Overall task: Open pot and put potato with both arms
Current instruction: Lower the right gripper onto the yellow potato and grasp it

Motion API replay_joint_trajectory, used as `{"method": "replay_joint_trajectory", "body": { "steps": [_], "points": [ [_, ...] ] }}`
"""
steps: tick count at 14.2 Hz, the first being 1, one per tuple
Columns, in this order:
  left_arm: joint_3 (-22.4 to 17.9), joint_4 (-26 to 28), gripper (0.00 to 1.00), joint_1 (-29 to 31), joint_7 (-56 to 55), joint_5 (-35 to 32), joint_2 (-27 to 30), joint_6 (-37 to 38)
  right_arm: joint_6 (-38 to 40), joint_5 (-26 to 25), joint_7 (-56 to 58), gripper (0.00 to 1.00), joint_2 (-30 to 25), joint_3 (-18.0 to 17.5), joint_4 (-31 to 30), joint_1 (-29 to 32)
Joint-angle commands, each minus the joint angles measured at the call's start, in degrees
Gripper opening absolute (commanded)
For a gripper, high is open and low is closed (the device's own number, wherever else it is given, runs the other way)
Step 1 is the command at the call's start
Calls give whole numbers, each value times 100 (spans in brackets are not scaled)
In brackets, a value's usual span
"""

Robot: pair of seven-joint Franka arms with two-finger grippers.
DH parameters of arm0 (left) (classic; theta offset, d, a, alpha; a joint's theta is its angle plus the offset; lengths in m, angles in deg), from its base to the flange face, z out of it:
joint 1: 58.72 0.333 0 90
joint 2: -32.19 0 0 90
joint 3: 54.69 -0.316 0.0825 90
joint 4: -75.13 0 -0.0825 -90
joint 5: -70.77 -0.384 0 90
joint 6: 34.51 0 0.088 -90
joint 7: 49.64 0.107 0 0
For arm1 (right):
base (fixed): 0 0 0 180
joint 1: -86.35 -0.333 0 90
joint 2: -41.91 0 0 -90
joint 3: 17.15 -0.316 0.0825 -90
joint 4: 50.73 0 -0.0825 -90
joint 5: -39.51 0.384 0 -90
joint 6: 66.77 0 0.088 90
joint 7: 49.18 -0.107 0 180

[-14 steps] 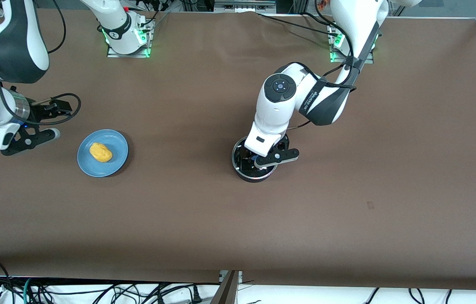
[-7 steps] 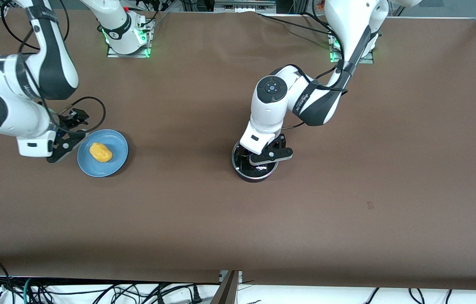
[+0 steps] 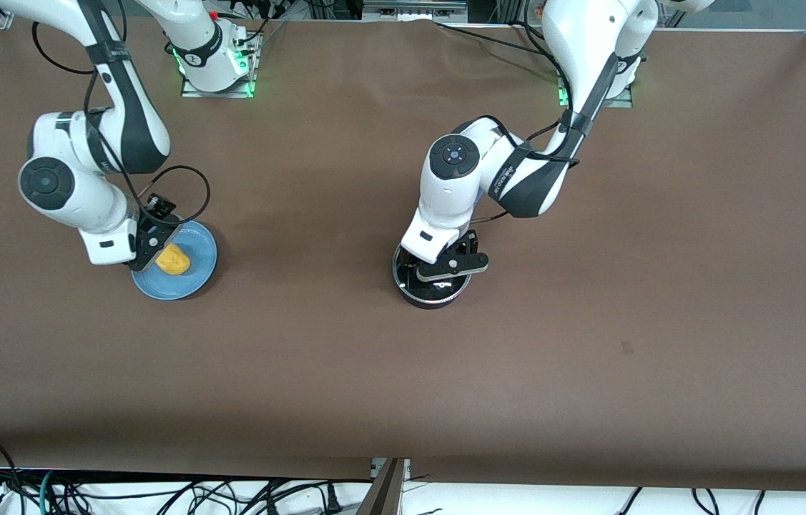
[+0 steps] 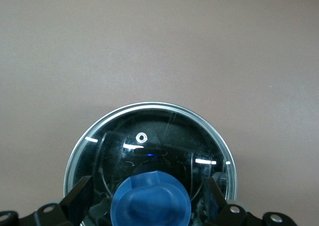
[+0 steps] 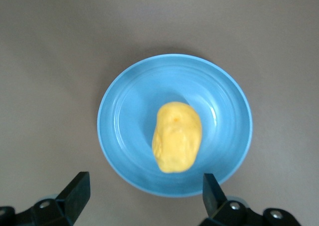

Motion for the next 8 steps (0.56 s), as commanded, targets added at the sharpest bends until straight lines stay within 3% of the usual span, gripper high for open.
{"method": "replay_joint_trajectory", "body": {
  "steps": [1,4,8],
  "points": [
    [-35,27,95,-47,32,-121,-64,-155,-911,-70,364,100,206,111,-375,45],
    [-35,27,93,-47,32,-121,-73,-155,-1712,-70,690,100,690,252,-384,62],
    [-35,27,86,-47,32,-121,-64,-146,-1907,-70,761,100,814,296,-384,62]
  ]
}}
